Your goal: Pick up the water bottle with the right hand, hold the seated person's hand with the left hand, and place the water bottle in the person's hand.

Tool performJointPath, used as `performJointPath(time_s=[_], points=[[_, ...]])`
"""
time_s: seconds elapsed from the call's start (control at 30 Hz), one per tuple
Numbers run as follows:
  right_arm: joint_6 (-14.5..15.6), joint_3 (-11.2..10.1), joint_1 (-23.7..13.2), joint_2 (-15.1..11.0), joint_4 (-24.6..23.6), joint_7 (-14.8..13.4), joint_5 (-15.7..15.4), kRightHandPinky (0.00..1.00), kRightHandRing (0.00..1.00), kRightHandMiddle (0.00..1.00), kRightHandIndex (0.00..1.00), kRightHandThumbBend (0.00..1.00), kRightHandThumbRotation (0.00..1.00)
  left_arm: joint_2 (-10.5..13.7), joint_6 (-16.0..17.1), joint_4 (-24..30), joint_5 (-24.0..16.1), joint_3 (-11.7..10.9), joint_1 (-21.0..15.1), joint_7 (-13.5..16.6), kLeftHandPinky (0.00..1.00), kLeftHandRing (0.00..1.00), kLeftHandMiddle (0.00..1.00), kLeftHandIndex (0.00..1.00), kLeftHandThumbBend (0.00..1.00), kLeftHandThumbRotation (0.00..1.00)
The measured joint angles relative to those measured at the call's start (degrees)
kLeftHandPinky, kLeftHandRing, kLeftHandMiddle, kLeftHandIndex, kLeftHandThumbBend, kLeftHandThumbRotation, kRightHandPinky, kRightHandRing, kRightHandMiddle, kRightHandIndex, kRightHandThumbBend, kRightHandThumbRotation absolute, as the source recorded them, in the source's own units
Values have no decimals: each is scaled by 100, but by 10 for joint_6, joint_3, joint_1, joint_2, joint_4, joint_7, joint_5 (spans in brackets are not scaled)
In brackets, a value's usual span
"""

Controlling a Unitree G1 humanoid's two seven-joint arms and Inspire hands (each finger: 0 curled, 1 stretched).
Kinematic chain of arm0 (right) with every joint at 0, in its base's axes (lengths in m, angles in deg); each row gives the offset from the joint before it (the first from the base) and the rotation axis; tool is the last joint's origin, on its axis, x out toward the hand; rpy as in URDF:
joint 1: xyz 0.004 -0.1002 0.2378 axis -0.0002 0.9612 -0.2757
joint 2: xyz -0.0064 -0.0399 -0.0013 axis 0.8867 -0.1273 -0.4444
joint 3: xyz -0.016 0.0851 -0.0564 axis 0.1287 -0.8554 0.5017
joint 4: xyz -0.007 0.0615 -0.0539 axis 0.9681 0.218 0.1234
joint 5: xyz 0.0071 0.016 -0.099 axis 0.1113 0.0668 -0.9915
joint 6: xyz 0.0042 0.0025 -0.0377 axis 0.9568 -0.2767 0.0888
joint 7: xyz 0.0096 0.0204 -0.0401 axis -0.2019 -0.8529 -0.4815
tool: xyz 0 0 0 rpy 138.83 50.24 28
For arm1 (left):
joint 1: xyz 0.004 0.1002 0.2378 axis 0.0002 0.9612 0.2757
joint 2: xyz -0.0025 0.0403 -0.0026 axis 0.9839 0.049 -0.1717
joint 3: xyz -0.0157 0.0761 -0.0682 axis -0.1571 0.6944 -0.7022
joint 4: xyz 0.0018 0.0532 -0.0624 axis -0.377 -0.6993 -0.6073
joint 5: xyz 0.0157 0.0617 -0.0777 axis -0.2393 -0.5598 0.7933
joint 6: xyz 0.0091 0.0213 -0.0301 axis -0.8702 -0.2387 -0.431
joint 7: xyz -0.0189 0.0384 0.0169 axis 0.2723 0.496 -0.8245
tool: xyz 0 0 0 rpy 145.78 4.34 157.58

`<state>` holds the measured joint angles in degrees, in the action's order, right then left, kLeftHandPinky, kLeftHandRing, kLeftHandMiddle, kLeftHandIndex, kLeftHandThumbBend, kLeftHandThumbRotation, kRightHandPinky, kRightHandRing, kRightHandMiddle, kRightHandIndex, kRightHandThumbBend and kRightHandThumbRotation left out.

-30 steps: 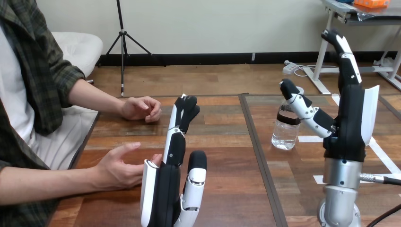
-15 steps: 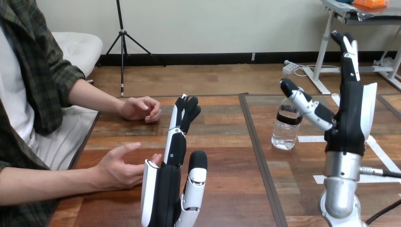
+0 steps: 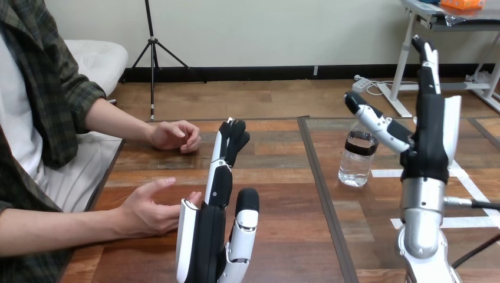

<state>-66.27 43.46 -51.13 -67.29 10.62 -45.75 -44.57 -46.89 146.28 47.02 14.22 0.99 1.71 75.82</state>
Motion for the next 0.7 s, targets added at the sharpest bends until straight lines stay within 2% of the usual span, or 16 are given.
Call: performJointPath(time_s=[0.4,0.7], points=[[63,5,-14,0,0,43,27,100,100,100,100,80,33,0,0,0,0,0,0,-1,99,93,95,99,22,100],[86,6,-17,0,0,68,44,100,100,100,99,79,25,0,0,0,1,0,0,-2,99,93,96,99,23,100]])
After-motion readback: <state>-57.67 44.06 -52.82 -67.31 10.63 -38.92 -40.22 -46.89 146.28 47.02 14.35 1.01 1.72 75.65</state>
